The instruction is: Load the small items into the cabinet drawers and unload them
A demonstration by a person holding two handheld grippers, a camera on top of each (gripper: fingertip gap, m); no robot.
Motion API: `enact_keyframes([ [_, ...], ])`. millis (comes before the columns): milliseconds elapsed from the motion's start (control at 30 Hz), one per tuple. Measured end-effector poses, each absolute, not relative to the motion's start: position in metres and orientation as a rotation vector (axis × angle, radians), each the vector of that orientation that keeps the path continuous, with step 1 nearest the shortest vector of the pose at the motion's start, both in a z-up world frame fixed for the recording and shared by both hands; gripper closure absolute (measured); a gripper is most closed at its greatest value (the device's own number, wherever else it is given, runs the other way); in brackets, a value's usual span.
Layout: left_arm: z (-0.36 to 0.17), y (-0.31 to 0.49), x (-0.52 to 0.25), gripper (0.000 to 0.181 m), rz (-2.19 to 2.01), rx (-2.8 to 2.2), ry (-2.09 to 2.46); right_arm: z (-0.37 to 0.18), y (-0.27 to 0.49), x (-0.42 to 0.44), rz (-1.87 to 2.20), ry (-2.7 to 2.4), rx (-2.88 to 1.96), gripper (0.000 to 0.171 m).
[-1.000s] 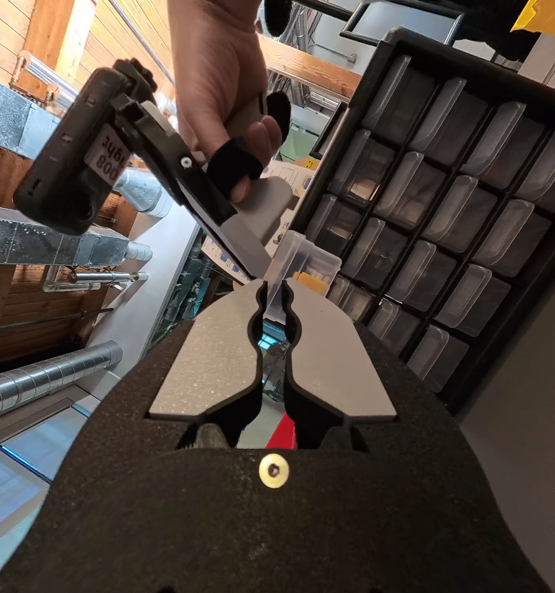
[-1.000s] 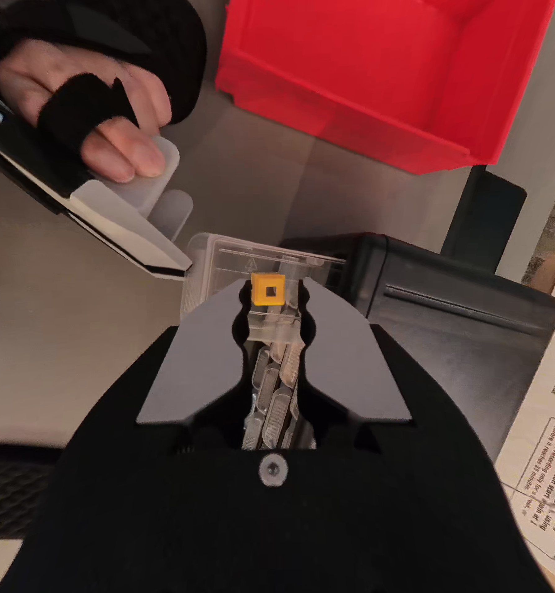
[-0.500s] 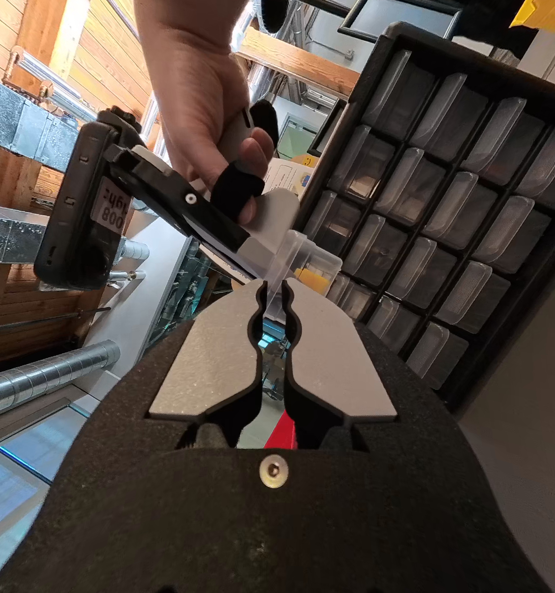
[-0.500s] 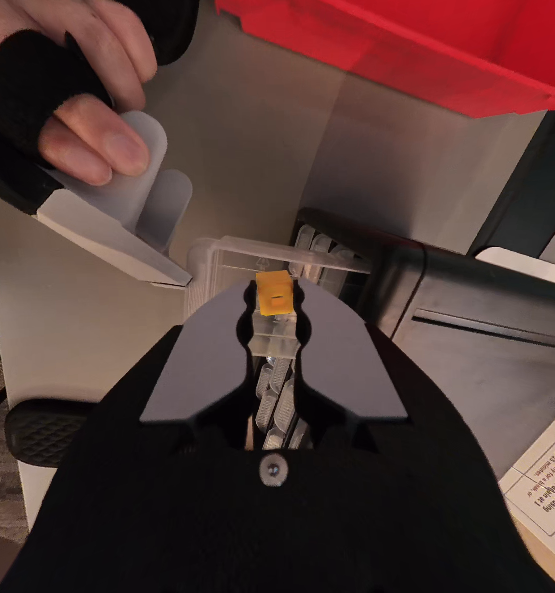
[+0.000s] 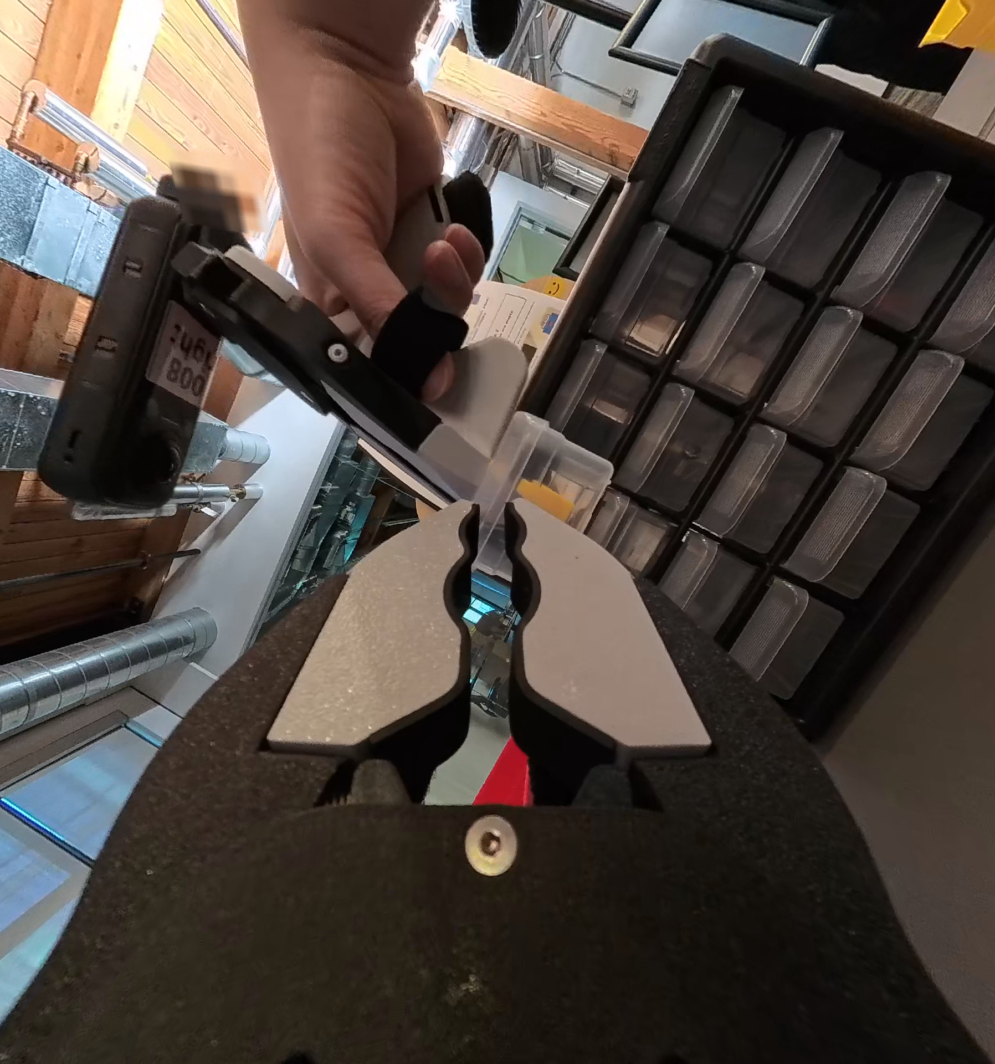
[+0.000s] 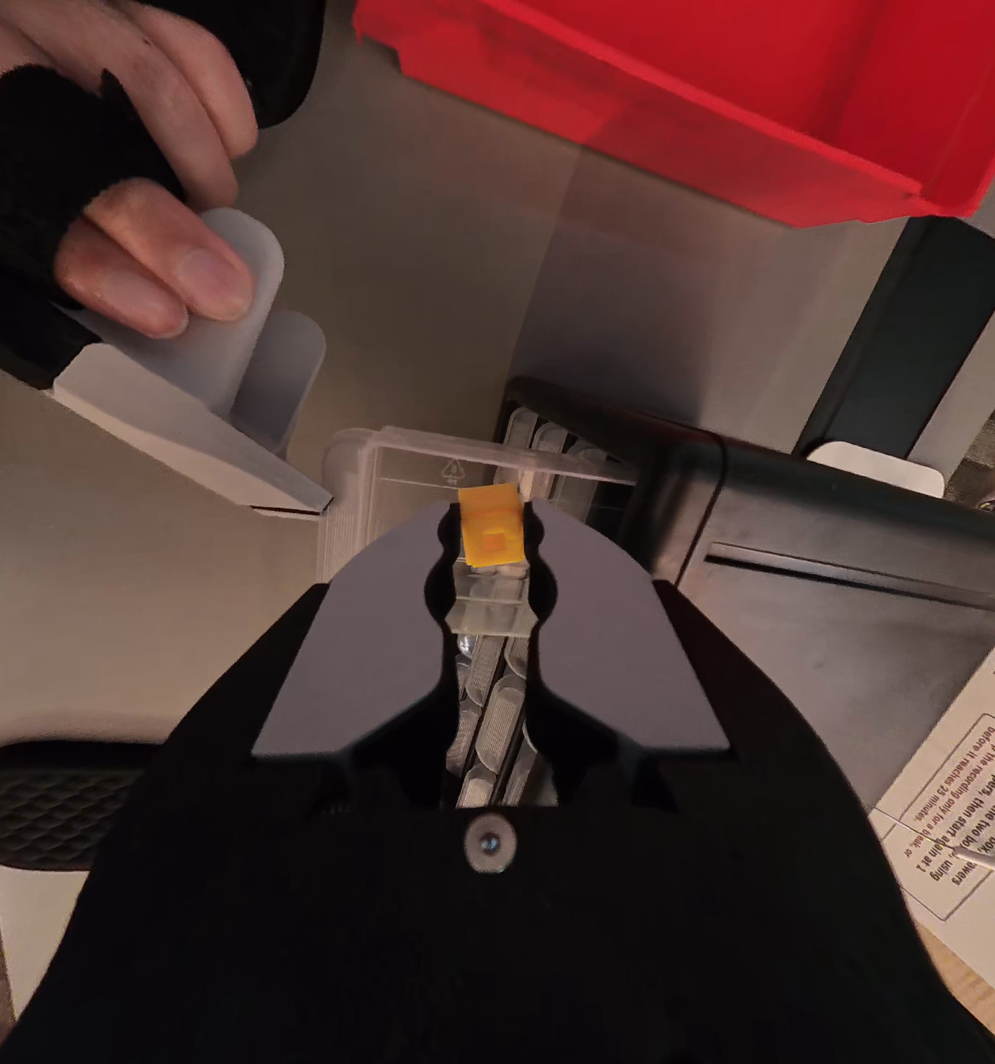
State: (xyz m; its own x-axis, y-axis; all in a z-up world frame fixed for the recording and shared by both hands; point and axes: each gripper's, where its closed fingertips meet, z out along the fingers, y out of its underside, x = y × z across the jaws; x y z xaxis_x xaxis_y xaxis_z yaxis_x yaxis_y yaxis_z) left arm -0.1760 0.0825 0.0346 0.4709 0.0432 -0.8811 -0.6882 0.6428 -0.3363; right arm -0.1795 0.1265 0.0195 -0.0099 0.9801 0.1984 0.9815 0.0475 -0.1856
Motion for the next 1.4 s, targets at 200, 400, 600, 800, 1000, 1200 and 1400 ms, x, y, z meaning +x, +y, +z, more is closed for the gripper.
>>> enact_keyframes([
  [200, 0.034, 0.083, -0.176, 0.173, 0.505, -0.761, 0.989, 0.027, 0.126, -0.181, 0.007, -2.032, -1.965, 0.149],
  [400, 0.034, 0.083, -0.176, 0.173, 0.507, -0.762, 0.991, 0.035, 0.125, -0.180, 0.015, -2.000, -1.934, 0.149],
  [600, 0.033, 0.083, -0.176, 0.173, 0.509, -0.763, 0.992, 0.045, 0.121, -0.178, 0.035, -1.956, -1.883, 0.149],
  [800, 0.033, 0.083, -0.176, 0.173, 0.512, -0.762, 0.992, 0.063, 0.115, -0.171, 0.080, -1.886, -1.819, 0.150],
  [1000, 0.034, 0.083, -0.176, 0.173, 0.510, -0.764, 0.993, 0.093, 0.094, -0.136, 0.094, -1.759, -1.728, 0.149],
  [1200, 0.033, 0.083, -0.175, 0.173, 0.513, -0.765, 0.993, 0.127, 0.070, -0.049, 0.042, -1.526, -1.722, 0.150],
  [1400, 0.033, 0.083, -0.175, 0.173, 0.521, -0.764, 0.991, 0.139, 0.065, 0.066, -0.028, -1.239, -1.855, 0.150],
])
